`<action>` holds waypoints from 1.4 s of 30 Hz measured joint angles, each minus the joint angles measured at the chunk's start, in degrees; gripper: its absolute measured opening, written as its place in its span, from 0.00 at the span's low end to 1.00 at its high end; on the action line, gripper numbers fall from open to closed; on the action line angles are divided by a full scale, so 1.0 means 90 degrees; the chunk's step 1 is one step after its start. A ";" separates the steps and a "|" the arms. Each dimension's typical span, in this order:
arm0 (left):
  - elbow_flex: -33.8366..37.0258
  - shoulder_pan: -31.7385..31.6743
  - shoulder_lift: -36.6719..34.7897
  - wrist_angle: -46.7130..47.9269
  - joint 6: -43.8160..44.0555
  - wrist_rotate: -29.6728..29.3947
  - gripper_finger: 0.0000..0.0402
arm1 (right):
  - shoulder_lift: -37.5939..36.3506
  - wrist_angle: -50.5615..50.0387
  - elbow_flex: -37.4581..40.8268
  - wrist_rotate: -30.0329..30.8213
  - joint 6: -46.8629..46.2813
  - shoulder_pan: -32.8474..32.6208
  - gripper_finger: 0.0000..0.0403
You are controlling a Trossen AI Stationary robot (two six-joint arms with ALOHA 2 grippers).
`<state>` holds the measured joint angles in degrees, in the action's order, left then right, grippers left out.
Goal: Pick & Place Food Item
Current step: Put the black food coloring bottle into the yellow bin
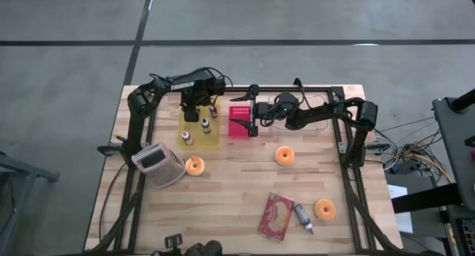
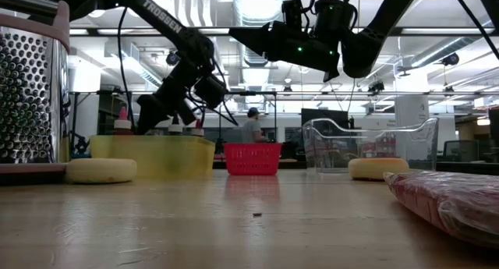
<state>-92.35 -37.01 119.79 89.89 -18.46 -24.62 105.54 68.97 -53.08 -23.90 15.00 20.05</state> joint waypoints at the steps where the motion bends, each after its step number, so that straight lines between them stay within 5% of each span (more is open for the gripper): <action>1: -0.0035 0.0000 0.0000 0.0000 0.0000 -0.0002 0.32 | 0.0000 0.0000 0.0000 0.0000 0.0000 0.0000 0.81; 32: -0.0321 -0.0005 -0.0012 0.0015 0.0300 0.0118 0.32 | 0.0000 0.0000 0.0000 0.0000 0.0000 0.0000 0.79; 42: -0.0321 -0.0005 -0.0015 0.0015 0.0333 0.0085 0.40 | -0.0002 0.0000 0.0000 0.0000 0.0000 0.0000 0.80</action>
<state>-95.24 -37.06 119.66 90.02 -15.46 -23.86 105.51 68.97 -53.08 -23.90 15.00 20.05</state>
